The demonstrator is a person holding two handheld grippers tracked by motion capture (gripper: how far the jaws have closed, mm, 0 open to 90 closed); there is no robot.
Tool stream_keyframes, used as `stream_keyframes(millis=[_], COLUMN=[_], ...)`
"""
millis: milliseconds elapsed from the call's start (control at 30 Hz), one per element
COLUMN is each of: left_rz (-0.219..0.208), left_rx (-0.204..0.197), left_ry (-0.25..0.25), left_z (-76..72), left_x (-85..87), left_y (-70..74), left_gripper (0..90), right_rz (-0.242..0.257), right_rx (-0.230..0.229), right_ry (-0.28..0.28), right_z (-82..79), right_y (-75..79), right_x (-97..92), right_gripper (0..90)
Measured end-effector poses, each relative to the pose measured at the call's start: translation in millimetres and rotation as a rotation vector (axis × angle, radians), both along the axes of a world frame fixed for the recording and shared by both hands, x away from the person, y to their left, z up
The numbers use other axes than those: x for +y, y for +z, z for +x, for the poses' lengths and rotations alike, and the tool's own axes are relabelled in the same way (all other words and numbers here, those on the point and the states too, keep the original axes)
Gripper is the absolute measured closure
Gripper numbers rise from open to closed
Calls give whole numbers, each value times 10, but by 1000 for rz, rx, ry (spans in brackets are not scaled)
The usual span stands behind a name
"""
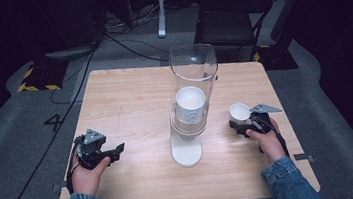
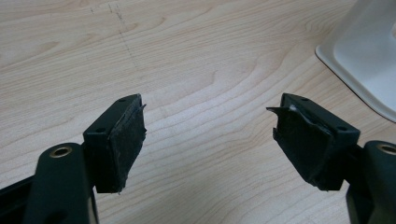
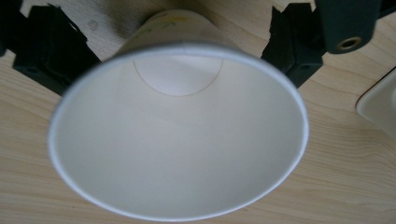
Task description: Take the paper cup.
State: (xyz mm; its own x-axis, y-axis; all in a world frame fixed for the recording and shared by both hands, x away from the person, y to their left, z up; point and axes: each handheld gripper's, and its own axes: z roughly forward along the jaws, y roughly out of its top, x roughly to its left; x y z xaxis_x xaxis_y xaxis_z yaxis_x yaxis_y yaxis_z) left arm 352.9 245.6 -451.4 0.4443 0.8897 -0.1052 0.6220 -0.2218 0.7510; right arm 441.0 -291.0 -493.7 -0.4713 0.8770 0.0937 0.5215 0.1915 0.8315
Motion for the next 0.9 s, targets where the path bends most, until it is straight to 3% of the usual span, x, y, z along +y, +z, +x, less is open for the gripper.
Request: stream_keyframes(millis=[333, 533, 767, 900], left_rz=[7, 16, 4, 2], left_rx=[-5, -4, -8, -19], left_ry=[-50, -81, -126, -147], left_z=[-50, -84, -202, -291], left_x=[-62, -100, -106, -91], left_y=[12, 18, 31, 29], left_gripper=[235, 227, 222, 221], right_rz=[3, 19, 55, 59], right_rx=[-31, -76, -128, -129], right_ry=[-2, 15, 90, 138], right_z=[-251, -451, -646, -783], right_y=[180, 335, 472, 536], right_x=[-135, -206, -223, -212], right_gripper=[156, 156, 158, 161])
